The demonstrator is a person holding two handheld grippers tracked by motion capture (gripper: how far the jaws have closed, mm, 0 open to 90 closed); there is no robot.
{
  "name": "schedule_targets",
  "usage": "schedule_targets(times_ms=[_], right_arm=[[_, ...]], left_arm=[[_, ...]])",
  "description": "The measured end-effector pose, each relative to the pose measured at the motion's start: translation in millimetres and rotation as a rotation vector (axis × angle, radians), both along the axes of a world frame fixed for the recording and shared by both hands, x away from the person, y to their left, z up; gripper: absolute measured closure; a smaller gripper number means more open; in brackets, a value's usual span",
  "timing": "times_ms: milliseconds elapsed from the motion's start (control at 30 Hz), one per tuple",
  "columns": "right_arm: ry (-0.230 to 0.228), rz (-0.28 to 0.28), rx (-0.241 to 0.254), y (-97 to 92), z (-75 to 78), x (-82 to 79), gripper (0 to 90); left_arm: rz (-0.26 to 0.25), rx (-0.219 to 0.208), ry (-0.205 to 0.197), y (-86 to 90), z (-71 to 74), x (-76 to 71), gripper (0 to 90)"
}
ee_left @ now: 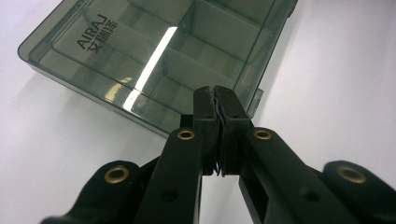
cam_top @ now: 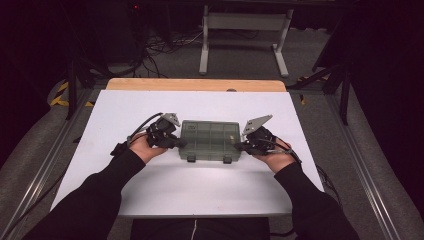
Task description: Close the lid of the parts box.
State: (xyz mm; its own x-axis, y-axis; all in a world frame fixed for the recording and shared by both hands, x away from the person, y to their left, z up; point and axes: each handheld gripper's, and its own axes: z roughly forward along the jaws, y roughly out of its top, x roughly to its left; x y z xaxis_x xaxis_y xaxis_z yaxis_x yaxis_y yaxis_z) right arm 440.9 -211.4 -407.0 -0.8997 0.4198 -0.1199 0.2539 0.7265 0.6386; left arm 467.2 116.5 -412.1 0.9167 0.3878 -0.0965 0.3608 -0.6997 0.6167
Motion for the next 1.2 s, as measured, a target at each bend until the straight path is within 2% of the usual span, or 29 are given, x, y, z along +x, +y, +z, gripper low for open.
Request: schedule_targets(times_ms=[100, 300, 433, 500, 733, 1067, 1200], right_arm=[[-0.003, -0.001, -0.001, 0.1, -0.1, -0.4, 90.0], [-0.015, -0.001, -0.005, 0.3, -0.7, -2.0, 90.0], [-0.020, -0.002, -0.004, 0.1, -1.4, -2.6, 90.0], [-0.020, 0.004, -0.034, 1.6, -4.9, -2.7, 90.0], [-0.024, 0.006, -0.005, -0.4, -7.8, -4.0, 90.0], [-0.028, -0.002, -0.004, -0.3, -7.8, -4.9, 90.0], [-0.034, -0.008, 0.015, -0.6, -6.1, -5.5, 81.2]], left_arm=[[0.001, 0.002, -0.006, 0.6, 0.0, 0.1, 88.2], [0.005, -0.008, 0.008, 1.9, -0.7, -0.3, 88.0], [0.007, 0.016, 0.000, 0.5, -1.7, -1.2, 88.0], [0.004, 0.030, -0.005, -1.1, -4.4, -1.7, 88.0], [0.021, -0.008, 0.001, 1.2, -7.3, -3.0, 88.3], [0.023, -0.002, -0.018, 0.2, -6.8, -6.3, 87.0], [0.027, -0.012, -0.045, -0.1, -5.6, -8.2, 79.7]])
